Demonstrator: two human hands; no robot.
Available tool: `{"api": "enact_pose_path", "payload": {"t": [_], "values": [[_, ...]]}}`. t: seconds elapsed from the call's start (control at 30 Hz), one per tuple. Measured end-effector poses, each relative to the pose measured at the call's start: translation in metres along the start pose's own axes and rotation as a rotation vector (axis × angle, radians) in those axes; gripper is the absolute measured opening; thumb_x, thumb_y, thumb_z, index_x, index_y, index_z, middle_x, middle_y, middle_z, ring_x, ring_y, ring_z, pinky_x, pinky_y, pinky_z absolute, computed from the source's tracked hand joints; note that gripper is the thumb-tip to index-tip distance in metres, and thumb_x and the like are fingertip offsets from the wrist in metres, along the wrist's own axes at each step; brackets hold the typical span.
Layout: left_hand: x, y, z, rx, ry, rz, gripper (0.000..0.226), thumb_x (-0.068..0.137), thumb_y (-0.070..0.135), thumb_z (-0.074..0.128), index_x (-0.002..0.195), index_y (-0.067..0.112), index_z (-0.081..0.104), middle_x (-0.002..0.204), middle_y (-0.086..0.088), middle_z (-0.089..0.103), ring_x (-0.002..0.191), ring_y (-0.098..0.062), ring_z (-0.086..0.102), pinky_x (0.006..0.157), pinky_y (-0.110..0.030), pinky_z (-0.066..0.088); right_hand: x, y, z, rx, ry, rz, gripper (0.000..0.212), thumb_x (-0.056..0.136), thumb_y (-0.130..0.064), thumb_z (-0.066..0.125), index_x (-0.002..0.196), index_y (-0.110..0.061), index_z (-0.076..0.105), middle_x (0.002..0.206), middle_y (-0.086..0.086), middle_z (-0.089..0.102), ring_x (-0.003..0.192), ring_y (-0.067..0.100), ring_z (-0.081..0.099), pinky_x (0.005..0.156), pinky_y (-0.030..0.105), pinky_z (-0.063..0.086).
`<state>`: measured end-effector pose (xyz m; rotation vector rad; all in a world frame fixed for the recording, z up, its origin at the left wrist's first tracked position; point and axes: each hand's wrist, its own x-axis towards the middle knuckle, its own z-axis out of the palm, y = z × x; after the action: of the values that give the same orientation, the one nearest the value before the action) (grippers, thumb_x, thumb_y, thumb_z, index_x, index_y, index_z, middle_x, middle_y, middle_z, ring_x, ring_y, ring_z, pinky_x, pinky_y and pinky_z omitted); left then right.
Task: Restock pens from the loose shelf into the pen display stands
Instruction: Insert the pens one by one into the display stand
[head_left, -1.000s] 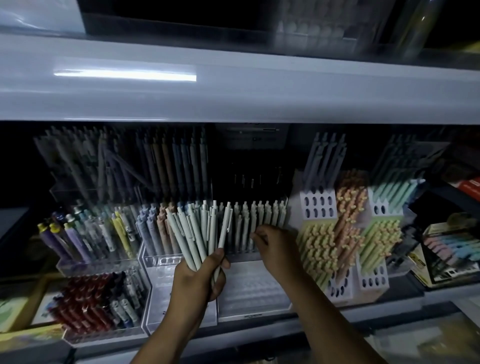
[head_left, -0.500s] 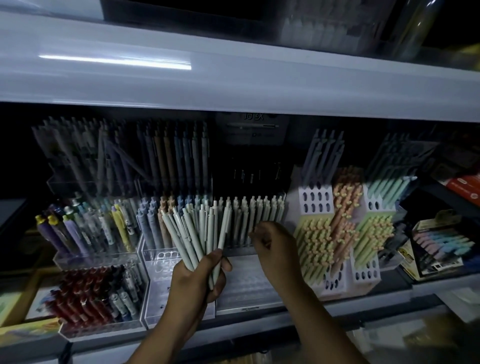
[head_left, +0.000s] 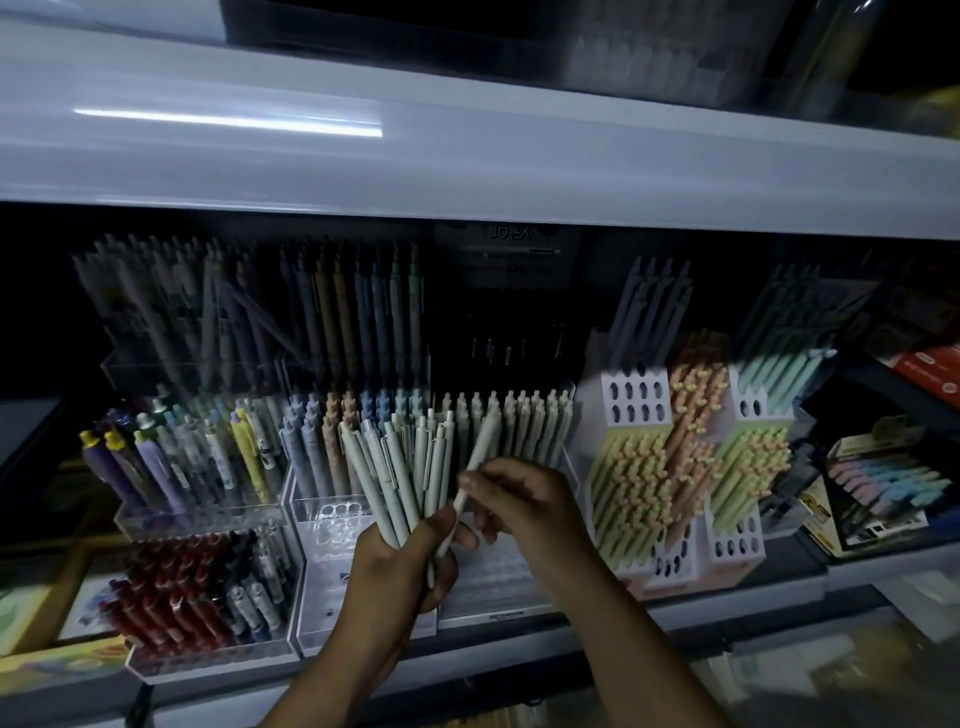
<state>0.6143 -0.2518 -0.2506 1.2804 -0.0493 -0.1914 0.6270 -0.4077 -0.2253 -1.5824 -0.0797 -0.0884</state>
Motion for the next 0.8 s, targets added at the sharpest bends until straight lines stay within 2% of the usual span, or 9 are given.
{"api": "enact_pose_path", "payload": {"t": [0.13,0.23,0.4,0.47,0.6,0.73,0.8], "values": [[0.000,-0.002,-0.004,0.026,0.022,-0.021,0.040,0.100,0.022,0.059,0.072,-0.005,0.070,0.046,-0.011,0.038,0.040,-0.018,0.028,0.046,-0.025,0.023,0.011,-0.003,-0.018,0.132,0.277,-0.032,0.008,0.091,-0.012,0.072,0.092,-0.004,0.075,0.069,0.019,0.066,0.061,0.027,0.060,0.057,0.035,0.052],[0.003,-0.004,-0.007,0.002,0.037,-0.049,0.039,0.099,0.021,0.061,0.068,-0.001,0.069,0.046,-0.011,0.037,0.040,-0.018,0.027,0.047,-0.026,0.021,0.020,0.002,-0.039,0.008,0.433,-0.125,0.005,0.091,-0.009,0.072,0.090,-0.005,0.076,0.067,0.015,0.068,0.060,0.025,0.064,0.058,0.033,0.055],[0.004,-0.002,-0.010,0.006,0.032,-0.043,0.039,0.100,0.021,0.060,0.069,-0.003,0.068,0.046,-0.010,0.036,0.039,-0.018,0.025,0.047,-0.028,0.019,0.037,0.027,-0.057,-0.431,0.447,-0.252,0.025,0.095,-0.017,0.070,0.071,-0.009,0.066,0.061,0.007,0.062,0.062,0.021,0.063,0.063,0.036,0.052],[0.004,0.000,-0.010,0.005,0.028,-0.037,0.039,0.100,0.020,0.060,0.069,-0.003,0.068,0.046,-0.010,0.036,0.039,-0.018,0.025,0.047,-0.028,0.019,0.041,0.035,-0.058,-0.536,0.424,-0.274,0.031,0.095,-0.018,0.068,0.067,-0.009,0.059,0.060,0.008,0.056,0.060,0.019,0.059,0.061,0.032,0.045],[0.005,0.002,-0.011,0.012,0.043,-0.029,0.039,0.100,0.018,0.060,0.068,-0.002,0.069,0.044,-0.010,0.036,0.038,-0.018,0.025,0.047,-0.027,0.020,0.044,0.051,-0.061,-0.682,0.384,-0.288,0.037,0.094,-0.017,0.071,0.064,-0.014,0.050,0.055,0.001,0.048,0.054,0.011,0.053,0.056,0.025,0.036],[0.004,0.003,-0.010,0.008,0.061,-0.026,0.038,0.100,0.016,0.060,0.074,-0.011,0.066,0.043,-0.011,0.039,0.038,-0.018,0.026,0.047,-0.029,0.018,0.048,0.063,-0.063,-0.769,0.368,-0.270,0.035,0.092,-0.015,0.073,0.063,-0.011,0.053,0.056,0.004,0.054,0.056,0.009,0.056,0.054,0.026,0.036],[0.004,0.003,-0.010,0.006,0.062,-0.022,0.039,0.100,0.016,0.059,0.074,-0.013,0.064,0.044,-0.011,0.038,0.038,-0.018,0.026,0.046,-0.029,0.019,0.050,0.068,-0.062,-0.777,0.347,-0.246,0.040,0.091,-0.014,0.073,0.060,-0.020,0.050,0.054,-0.005,0.051,0.056,0.001,0.053,0.053,0.021,0.033]]}}
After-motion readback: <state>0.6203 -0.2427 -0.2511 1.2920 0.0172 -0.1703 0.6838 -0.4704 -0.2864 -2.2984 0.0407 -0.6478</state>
